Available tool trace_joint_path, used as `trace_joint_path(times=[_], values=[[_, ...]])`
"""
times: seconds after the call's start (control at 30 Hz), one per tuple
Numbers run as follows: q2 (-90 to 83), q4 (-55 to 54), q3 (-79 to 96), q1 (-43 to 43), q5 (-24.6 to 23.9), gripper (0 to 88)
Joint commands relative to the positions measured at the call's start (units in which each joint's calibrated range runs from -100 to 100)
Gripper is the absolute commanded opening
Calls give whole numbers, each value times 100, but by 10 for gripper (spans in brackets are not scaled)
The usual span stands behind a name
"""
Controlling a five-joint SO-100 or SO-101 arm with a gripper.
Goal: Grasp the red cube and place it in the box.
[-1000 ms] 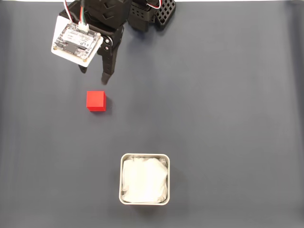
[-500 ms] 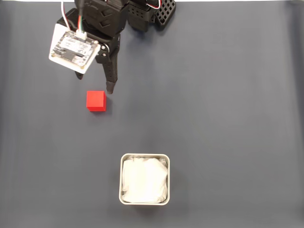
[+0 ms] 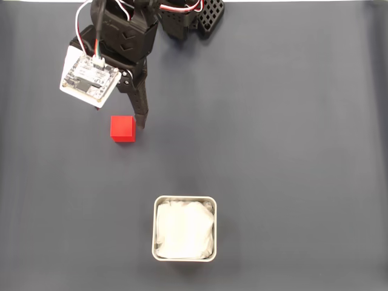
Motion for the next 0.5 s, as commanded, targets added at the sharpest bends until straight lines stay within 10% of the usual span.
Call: trace_joint_path(times=[0.0,0.47], values=[[-4,-241,58,64,34,298],[39,-938,852,107,137,311]])
